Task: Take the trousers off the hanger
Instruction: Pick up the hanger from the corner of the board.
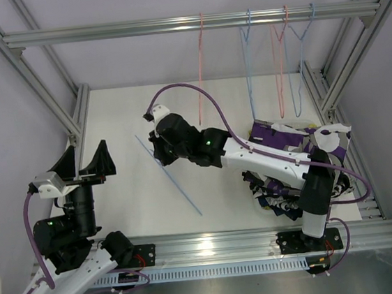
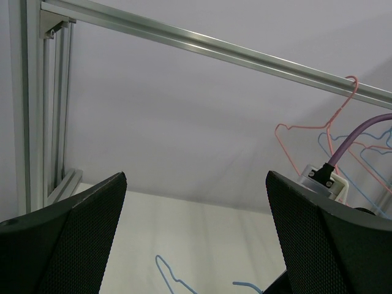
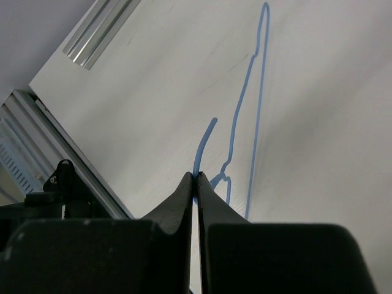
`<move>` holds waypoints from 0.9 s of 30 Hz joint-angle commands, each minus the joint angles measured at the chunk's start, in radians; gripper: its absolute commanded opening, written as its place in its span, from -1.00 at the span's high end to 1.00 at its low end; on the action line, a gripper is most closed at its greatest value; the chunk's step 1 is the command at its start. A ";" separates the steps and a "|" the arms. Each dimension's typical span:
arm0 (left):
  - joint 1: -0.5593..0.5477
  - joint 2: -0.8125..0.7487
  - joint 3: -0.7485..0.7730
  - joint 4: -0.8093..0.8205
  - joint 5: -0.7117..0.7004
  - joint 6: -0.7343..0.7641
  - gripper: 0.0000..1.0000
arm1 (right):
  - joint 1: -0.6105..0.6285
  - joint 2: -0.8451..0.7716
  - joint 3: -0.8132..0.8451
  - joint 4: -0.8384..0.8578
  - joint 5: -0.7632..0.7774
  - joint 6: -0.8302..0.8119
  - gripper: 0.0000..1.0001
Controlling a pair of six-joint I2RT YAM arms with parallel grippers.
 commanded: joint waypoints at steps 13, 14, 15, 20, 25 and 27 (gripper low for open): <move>0.011 0.036 0.049 -0.045 0.064 -0.055 -0.99 | 0.004 -0.115 0.072 0.008 0.200 0.070 1.00; 0.011 0.039 0.050 -0.050 0.068 -0.058 -0.99 | 0.003 -0.118 0.084 0.004 0.203 0.070 1.00; 0.011 0.048 0.053 -0.056 0.076 -0.058 -0.99 | 0.003 -0.118 0.101 -0.008 0.208 0.070 1.00; 0.011 0.081 0.066 -0.080 0.107 -0.077 -0.99 | 0.003 -0.108 0.256 -0.067 0.235 0.056 1.00; 0.011 0.113 0.069 -0.099 0.116 -0.089 -0.99 | -0.008 -0.068 0.432 -0.148 0.240 0.033 1.00; 0.011 0.116 0.070 -0.097 0.116 -0.087 -0.99 | -0.017 -0.040 0.516 -0.192 0.236 0.036 1.00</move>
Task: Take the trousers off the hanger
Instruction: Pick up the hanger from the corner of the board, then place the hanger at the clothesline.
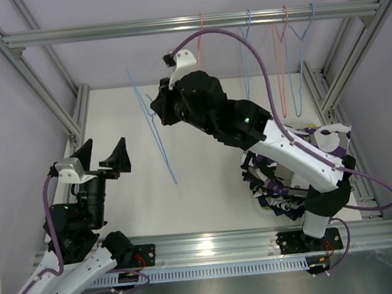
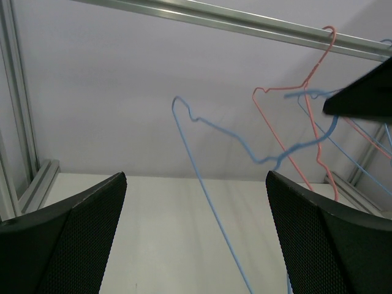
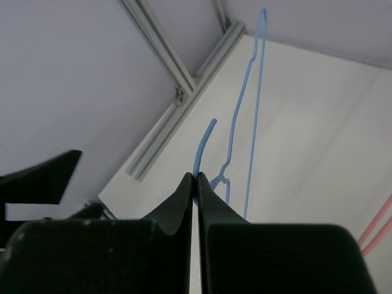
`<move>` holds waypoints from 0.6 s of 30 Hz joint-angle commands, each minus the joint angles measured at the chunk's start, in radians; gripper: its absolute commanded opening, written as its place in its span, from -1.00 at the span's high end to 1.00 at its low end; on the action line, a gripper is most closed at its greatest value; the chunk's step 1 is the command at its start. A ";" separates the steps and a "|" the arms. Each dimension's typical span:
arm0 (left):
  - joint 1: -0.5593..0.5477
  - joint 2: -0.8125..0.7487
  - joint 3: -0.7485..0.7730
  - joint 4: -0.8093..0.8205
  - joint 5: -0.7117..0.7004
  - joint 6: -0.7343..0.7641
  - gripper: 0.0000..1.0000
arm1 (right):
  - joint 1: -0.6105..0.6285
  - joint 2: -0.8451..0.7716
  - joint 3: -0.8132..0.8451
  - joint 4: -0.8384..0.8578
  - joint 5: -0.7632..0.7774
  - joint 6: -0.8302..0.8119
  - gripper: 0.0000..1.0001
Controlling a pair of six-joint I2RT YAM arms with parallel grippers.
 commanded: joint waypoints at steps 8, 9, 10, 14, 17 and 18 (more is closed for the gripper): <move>0.009 0.121 0.083 -0.077 0.145 -0.066 -0.99 | -0.054 0.016 0.152 -0.025 -0.054 0.018 1.00; 0.009 0.131 0.088 -0.091 0.171 -0.072 -0.99 | -0.060 0.014 0.153 -0.016 -0.086 0.027 1.00; 0.009 0.144 0.089 -0.100 0.199 -0.087 -0.99 | -0.066 0.011 0.155 -0.012 -0.106 0.035 1.00; 0.008 0.209 0.133 -0.169 0.306 -0.130 -0.99 | -0.080 -0.006 0.139 0.014 -0.154 0.056 1.00; 0.008 0.264 0.176 -0.235 0.334 -0.182 -0.99 | -0.080 -0.018 0.136 0.025 -0.168 0.056 1.00; 0.008 0.279 0.192 -0.250 0.342 -0.190 -0.99 | -0.079 -0.026 0.136 0.027 -0.169 0.056 1.00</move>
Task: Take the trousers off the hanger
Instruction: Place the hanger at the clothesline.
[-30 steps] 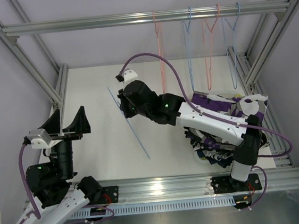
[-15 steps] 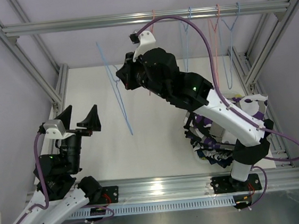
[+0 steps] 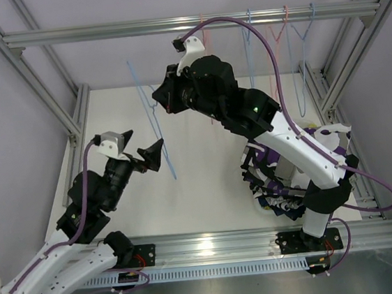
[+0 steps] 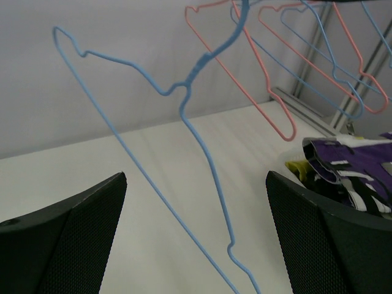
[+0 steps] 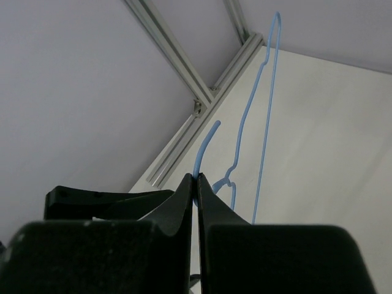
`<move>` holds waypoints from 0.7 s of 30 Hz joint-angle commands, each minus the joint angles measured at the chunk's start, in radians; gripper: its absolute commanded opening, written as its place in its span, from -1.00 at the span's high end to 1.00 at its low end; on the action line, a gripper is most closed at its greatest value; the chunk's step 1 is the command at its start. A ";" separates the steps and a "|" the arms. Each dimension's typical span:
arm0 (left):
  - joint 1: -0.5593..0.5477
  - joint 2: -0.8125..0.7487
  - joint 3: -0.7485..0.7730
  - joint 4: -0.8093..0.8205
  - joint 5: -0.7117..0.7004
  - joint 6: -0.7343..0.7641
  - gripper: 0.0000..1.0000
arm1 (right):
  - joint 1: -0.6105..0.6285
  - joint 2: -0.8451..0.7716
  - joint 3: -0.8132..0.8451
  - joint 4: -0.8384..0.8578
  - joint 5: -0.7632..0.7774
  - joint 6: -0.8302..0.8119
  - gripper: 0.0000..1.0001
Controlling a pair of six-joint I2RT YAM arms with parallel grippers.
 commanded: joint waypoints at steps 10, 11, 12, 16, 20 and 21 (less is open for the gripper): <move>0.007 0.195 0.158 -0.196 0.104 -0.113 -0.99 | -0.001 -0.101 -0.020 0.094 -0.060 0.002 1.00; 0.007 0.212 0.170 -0.213 0.098 -0.114 -0.99 | -0.001 -0.106 -0.021 0.098 -0.061 0.000 1.00; 0.007 0.221 0.170 -0.222 0.095 -0.114 -0.99 | -0.003 -0.110 -0.032 0.102 -0.061 0.000 1.00; 0.007 0.255 0.187 -0.242 0.110 -0.134 -0.99 | -0.006 -0.144 -0.061 0.121 -0.070 0.000 1.00; 0.007 0.231 0.155 -0.185 0.243 -0.171 -0.99 | -0.018 -0.170 -0.098 0.145 -0.089 0.006 1.00; 0.007 0.202 0.146 -0.147 0.301 -0.183 -0.99 | -0.018 -0.176 -0.107 0.153 -0.092 0.011 1.00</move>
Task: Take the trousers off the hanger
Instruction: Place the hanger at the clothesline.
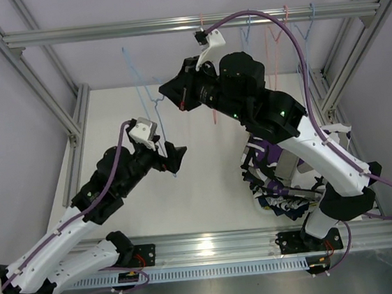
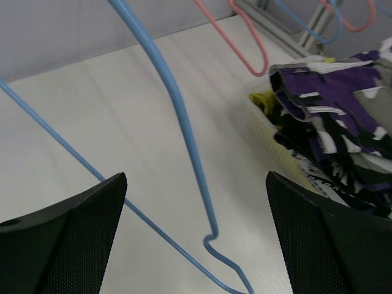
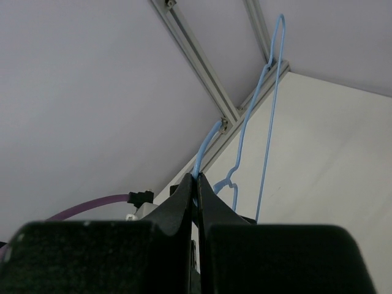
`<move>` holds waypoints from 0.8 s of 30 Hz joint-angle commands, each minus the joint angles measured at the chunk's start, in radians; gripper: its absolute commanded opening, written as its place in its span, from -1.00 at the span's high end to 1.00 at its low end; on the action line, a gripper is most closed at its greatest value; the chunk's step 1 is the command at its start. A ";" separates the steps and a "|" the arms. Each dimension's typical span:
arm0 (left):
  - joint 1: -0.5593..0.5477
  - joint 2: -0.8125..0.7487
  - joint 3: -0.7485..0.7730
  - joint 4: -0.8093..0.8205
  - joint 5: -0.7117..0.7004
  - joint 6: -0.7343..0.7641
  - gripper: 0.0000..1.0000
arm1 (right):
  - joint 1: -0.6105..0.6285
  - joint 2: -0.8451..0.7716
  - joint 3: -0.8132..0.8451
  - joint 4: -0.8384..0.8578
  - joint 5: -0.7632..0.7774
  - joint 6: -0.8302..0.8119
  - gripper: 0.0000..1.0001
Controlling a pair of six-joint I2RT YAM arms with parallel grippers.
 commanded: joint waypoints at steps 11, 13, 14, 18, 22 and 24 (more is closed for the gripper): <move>0.010 -0.074 -0.040 0.177 0.372 -0.127 0.10 | -0.032 -0.102 -0.156 0.151 -0.073 0.055 1.00; 0.010 -0.045 -0.028 0.166 0.375 -0.131 0.10 | -0.034 -0.114 -0.175 0.168 -0.081 0.066 1.00; 0.010 -0.037 -0.025 0.155 0.378 -0.134 0.02 | -0.031 -0.117 -0.176 0.169 -0.087 0.069 1.00; 0.010 -0.011 -0.009 0.122 0.347 -0.135 -0.19 | -0.032 -0.128 -0.178 0.177 -0.093 0.073 1.00; 0.010 0.001 0.003 0.103 0.330 -0.126 -0.47 | -0.032 -0.139 -0.172 0.175 -0.096 0.072 1.00; 0.010 -0.004 0.005 0.102 0.329 -0.120 -0.77 | -0.031 -0.143 -0.175 0.174 -0.092 0.070 1.00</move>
